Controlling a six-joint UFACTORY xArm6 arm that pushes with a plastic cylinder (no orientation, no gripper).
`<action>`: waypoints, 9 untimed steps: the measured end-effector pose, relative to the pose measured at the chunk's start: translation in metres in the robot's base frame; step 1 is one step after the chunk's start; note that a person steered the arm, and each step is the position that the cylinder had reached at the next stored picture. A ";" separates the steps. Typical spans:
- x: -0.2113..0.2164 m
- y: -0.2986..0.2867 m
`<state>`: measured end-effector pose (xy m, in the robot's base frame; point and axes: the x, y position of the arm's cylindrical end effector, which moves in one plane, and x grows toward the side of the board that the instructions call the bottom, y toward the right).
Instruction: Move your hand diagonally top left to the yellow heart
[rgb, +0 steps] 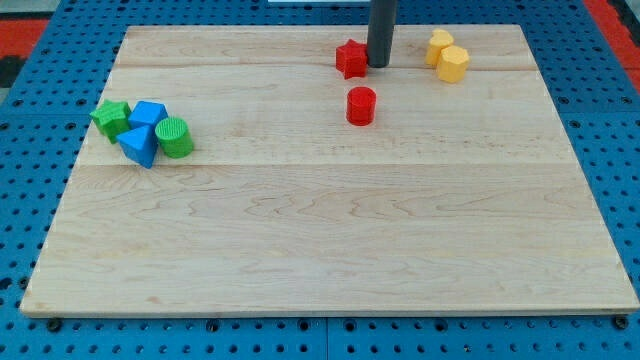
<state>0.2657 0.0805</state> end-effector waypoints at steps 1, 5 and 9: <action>-0.017 0.006; -0.040 0.045; -0.062 0.046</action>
<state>0.2034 0.1260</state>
